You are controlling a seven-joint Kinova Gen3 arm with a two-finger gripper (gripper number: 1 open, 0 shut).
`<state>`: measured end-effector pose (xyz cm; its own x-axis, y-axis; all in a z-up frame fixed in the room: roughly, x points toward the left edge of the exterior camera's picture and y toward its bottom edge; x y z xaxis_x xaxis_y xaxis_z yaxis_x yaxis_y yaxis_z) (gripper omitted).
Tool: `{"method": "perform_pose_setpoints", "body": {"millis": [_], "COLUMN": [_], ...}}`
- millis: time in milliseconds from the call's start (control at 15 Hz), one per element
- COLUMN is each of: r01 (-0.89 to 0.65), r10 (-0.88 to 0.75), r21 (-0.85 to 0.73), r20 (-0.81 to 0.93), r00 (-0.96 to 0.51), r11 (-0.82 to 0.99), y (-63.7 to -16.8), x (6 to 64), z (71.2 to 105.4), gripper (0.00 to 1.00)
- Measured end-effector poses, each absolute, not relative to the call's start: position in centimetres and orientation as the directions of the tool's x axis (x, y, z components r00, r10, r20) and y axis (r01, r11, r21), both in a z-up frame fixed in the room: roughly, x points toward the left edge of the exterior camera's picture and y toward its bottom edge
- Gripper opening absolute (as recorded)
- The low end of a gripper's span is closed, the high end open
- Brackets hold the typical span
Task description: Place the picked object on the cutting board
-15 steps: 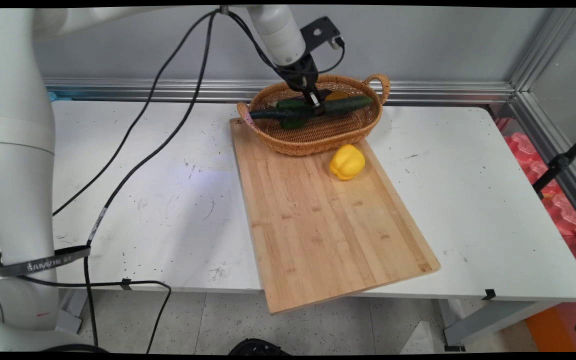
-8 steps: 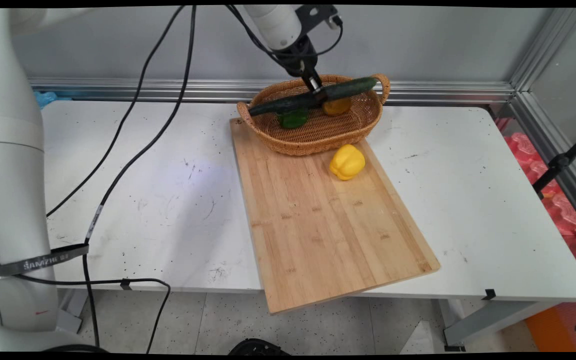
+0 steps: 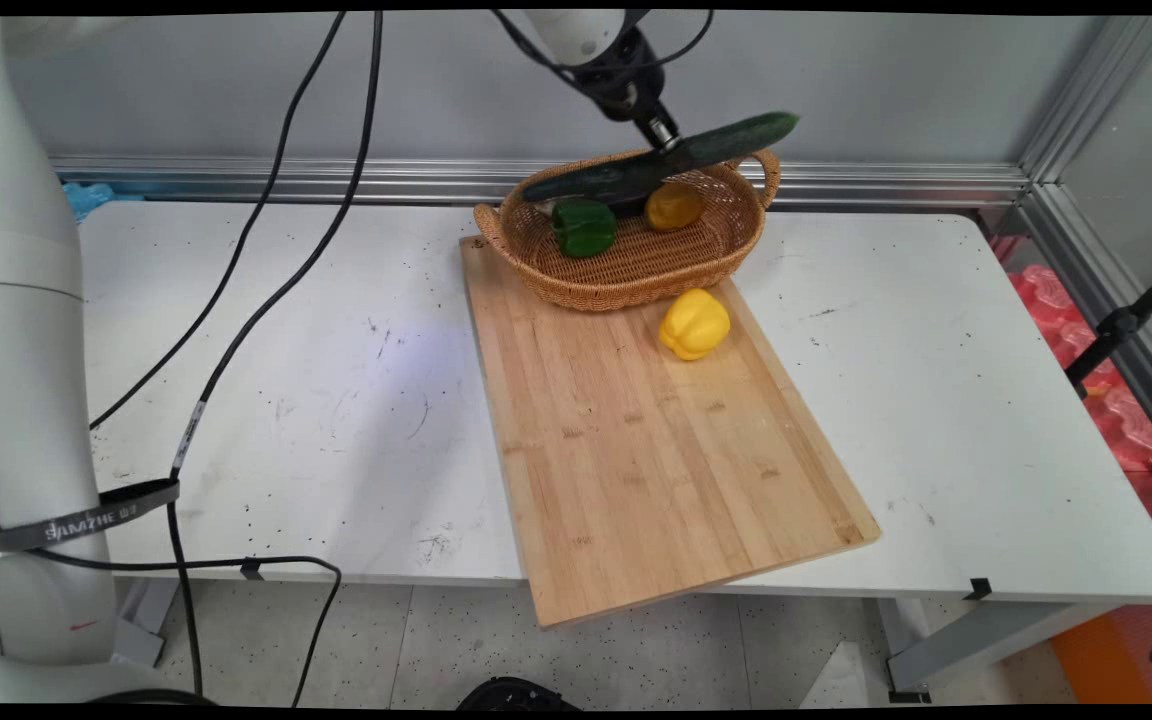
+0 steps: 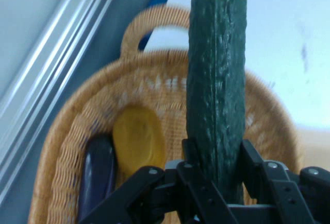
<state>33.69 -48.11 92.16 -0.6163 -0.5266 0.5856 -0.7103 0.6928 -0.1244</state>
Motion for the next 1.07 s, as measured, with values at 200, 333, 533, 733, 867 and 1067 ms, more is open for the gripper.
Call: {"method": "perform_pose_setpoints", "body": {"millis": [200,333,533,733,867,1067], "r01": [-0.713,-0.715,-0.715,-0.707,-0.697,-0.676], "r10": [-0.514,-0.512,-0.513,-0.513,-0.511,-0.506], "r21": [-0.115,-0.108,-0.091,-0.074,-0.062,-0.045], "r20": [0.614,0.626,0.635,0.636,0.634,0.626], "r00": [-0.598,-0.588,-0.578,-0.576,-0.58,-0.593], "r11": [0.692,0.69,0.693,0.703,0.714,0.736], "y": [-47.9,-47.5,-45.8,-43.6,-41.7,-38.3], "x": [32.8,32.5,32.2,32.0,32.0,32.0], "z": [93.2,93.9,95.1,96.0,96.6,97.5], "gripper": [0.0,0.0,0.0,0.0,0.0,0.0]}}
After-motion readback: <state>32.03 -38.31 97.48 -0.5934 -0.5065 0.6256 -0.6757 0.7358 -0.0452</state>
